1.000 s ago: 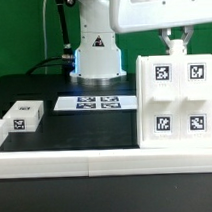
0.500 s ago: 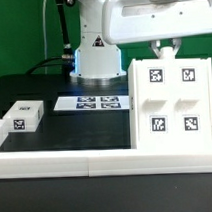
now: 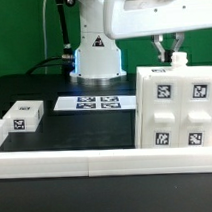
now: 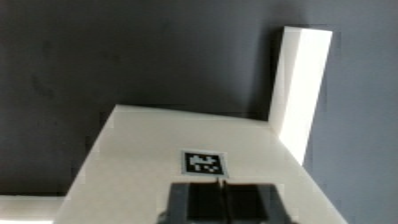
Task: Assemble cabinet
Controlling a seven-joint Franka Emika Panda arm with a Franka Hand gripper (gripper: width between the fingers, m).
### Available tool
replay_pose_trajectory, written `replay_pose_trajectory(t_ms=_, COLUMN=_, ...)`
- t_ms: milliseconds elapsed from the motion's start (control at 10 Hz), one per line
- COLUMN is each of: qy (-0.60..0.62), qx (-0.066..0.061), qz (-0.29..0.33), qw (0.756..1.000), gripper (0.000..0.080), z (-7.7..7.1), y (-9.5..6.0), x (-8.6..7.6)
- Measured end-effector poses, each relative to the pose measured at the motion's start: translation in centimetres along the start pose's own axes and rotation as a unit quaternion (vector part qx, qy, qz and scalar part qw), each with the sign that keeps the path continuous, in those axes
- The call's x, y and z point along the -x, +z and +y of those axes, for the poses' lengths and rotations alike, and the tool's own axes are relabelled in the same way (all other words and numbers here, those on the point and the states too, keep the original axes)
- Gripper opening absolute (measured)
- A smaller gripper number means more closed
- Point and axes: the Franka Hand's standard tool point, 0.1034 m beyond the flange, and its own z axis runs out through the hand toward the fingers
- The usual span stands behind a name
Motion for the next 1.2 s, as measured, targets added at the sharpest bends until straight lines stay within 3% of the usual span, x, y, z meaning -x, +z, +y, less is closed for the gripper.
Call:
replay_pose_trajectory(t_ms=500, qy=0.0, qx=0.0, qz=0.0, qw=1.0, gripper=0.0002, z=0.01, y=-0.05, x=-0.06)
replay_pose_trajectory(t_ms=800, qy=0.0, qx=0.0, qz=0.0, qw=1.0, gripper=0.041, z=0.01, y=-0.04, x=-0.06)
replay_pose_trajectory(t_ms=900, qy=0.0, qx=0.0, qz=0.0, qw=1.0, gripper=0.041, z=0.01, y=-0.04, x=-0.06)
replay_pose_trajectory(t_ms=1000, qy=0.0, qx=0.0, qz=0.0, qw=1.0, gripper=0.0587, z=0.01, y=-0.04, x=-0.06)
replay_pose_trajectory(t_ms=1100, qy=0.0, qx=0.0, qz=0.0, qw=1.0, gripper=0.0587, z=0.01, y=-0.04, x=-0.06)
replay_pose_trajectory(t_ms=1200, qy=0.0, qx=0.0, qz=0.0, qw=1.0, gripper=0.076, z=0.01, y=-0.04, x=-0.06)
